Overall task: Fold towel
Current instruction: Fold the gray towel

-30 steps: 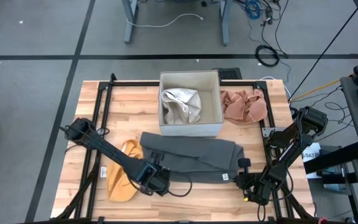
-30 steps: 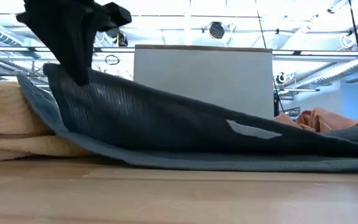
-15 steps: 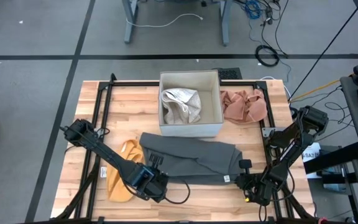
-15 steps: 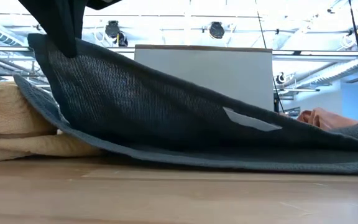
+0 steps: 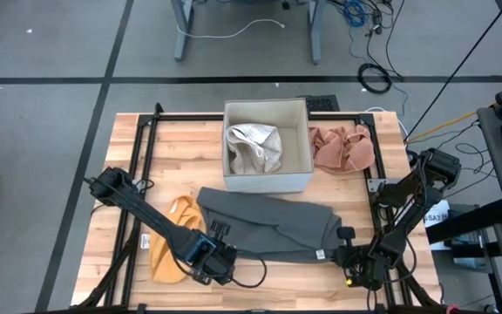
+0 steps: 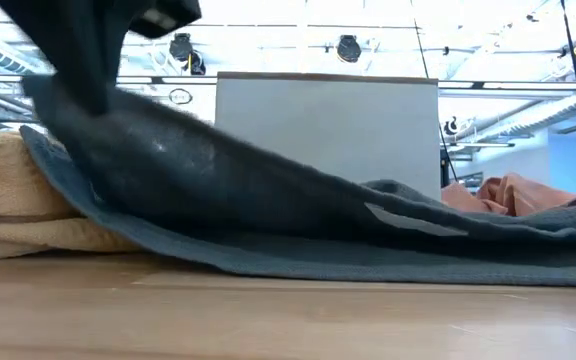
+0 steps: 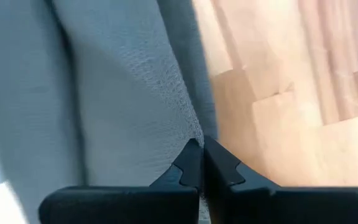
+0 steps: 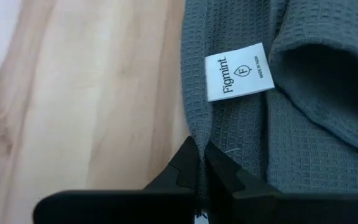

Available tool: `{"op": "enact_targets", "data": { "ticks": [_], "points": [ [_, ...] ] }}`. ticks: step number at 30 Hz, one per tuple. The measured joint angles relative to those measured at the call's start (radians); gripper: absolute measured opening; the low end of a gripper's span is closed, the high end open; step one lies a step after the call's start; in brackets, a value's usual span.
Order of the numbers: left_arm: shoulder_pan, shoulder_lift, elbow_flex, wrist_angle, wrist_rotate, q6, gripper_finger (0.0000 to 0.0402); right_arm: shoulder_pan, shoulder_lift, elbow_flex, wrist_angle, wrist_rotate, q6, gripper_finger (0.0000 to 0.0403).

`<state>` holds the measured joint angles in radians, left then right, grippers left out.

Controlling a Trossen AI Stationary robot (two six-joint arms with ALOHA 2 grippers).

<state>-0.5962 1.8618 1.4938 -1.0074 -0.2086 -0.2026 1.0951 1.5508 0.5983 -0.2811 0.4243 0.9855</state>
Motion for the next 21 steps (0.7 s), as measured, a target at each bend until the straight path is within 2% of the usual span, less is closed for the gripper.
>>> {"op": "enact_targets", "data": {
  "ticks": [5, 11, 16, 21],
  "points": [
    [0.000, 0.001, -0.067, 0.007, 0.042, -0.053, 0.0020, 0.017, 0.000, 0.000, 0.026, -0.006, 0.013, 0.0003],
    [0.000, 0.001, -0.081, 0.083, 0.065, -0.078, 0.0048, 0.038, -0.013, -0.001, 0.042, -0.027, 0.024, 0.0010],
    [0.013, 0.007, -0.081, 0.136, 0.068, -0.078, 0.0093, 0.052, -0.037, -0.002, 0.053, -0.053, 0.030, 0.0060],
    [0.030, 0.031, -0.081, 0.147, 0.131, -0.084, 0.0130, 0.075, -0.065, -0.002, 0.064, -0.072, 0.076, 0.0119]
  ]
}}
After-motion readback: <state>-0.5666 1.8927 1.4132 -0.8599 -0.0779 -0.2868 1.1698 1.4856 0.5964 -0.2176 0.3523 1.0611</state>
